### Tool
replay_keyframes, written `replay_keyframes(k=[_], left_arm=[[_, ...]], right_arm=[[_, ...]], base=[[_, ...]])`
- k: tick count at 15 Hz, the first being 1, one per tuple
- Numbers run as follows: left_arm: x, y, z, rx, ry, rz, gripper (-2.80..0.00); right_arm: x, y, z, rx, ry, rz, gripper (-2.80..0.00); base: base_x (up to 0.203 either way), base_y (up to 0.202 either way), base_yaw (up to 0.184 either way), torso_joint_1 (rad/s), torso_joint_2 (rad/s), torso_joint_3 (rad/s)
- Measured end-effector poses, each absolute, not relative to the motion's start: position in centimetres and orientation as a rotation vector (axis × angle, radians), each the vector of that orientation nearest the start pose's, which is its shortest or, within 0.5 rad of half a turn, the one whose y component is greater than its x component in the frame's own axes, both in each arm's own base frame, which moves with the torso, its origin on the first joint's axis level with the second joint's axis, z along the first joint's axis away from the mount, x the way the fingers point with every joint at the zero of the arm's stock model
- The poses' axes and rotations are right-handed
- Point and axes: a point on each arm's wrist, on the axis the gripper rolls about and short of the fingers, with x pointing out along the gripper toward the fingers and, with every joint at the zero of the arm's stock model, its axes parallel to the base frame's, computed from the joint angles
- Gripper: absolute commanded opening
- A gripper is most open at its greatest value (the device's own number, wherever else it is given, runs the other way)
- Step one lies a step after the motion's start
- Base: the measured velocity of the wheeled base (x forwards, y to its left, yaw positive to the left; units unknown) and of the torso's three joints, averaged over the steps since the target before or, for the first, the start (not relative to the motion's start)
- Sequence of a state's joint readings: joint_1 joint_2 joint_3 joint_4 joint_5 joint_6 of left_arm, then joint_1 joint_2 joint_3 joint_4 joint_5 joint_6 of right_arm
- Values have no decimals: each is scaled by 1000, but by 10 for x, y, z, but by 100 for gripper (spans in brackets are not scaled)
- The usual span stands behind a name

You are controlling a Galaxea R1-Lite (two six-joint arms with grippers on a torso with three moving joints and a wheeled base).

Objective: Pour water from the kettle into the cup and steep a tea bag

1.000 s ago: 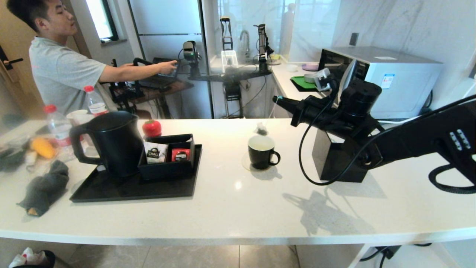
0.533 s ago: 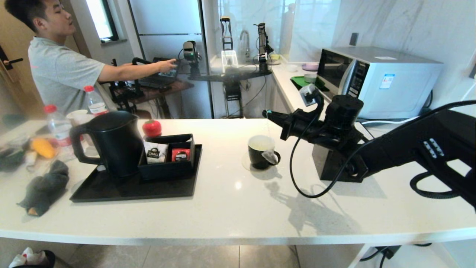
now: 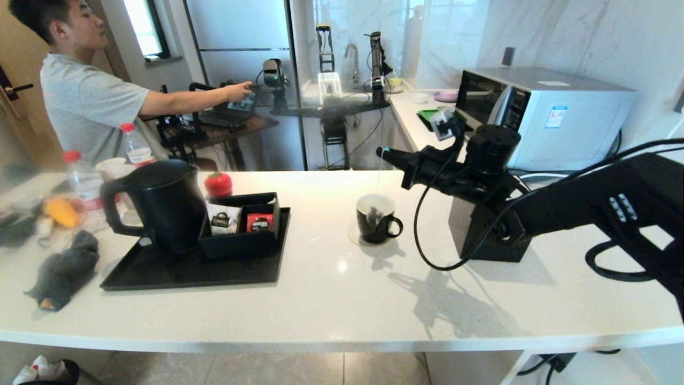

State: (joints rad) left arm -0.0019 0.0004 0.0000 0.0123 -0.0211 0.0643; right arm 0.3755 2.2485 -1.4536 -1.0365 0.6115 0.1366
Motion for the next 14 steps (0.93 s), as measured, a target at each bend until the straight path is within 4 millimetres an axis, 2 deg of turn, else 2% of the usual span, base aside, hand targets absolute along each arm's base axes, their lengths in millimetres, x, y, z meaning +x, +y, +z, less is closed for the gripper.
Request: replay_keyframes(k=[3,5,10,14], left_arm=[[-23,0,74,64,12,-23,-280],[-23,0,74,64,12,-23,-280],[-23,0,74,64,12,-24,-280],[-23,0,74,64,12,-23,-280]], right_arm=[[429,182,200,97,-208,996,-280],[432,182,201,96,-215,993,-280],[440,183,181,99,-186,987,-280],[444,184,155,100,-155,985,-280]], base=[[0,0,0,0,0,0],[0,0,0,0,0,0],[0,0,0,0,0,0],[0,0,0,0,0,0]])
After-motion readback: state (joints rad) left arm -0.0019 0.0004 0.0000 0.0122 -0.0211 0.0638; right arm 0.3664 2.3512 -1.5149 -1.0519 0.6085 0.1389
